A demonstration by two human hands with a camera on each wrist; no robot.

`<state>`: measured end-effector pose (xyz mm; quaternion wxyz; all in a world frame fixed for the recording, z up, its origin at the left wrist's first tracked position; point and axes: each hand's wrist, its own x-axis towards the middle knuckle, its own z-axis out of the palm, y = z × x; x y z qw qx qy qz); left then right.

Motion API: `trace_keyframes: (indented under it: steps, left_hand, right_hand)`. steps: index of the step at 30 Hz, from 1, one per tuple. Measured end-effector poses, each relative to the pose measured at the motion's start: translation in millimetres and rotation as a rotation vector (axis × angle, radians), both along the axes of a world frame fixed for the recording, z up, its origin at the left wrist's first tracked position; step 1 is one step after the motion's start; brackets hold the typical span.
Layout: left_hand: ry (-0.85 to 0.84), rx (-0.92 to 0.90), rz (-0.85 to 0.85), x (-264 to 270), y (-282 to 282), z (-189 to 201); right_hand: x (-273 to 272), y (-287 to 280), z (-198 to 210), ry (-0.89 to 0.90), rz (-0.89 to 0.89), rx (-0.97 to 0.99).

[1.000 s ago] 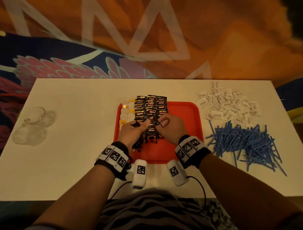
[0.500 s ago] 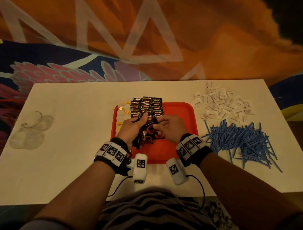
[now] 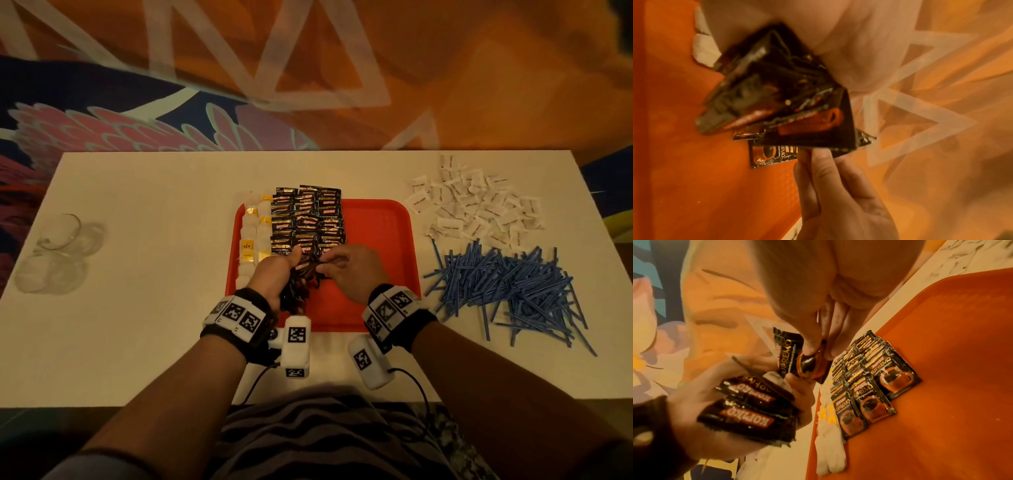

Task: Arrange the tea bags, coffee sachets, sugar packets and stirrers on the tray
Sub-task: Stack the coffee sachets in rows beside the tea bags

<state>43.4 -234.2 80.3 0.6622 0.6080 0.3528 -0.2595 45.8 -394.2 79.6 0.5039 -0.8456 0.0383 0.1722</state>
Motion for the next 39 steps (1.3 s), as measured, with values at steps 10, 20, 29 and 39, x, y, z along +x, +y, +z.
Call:
trace_keyframes:
  steps: [10,20,29,39]
  left_hand:
    - [0.113,-0.128,0.140,-7,14,-19]
    - [0.134,-0.317,0.199,-30,34,-23]
    - [0.100,-0.345,0.231,-31,41,-24]
    - [0.104,-0.445,0.260,-29,38,-24]
  right_hand:
    - [6,-27,-58,0.203,-0.087,-0.178]
    - [19,-31,-103,0.371,-0.198,-0.203]
    - [21,-25,-109,0.361,-0.239,-0.192]
    - [16,-31,-99,0.368,-0.262,-0.191]
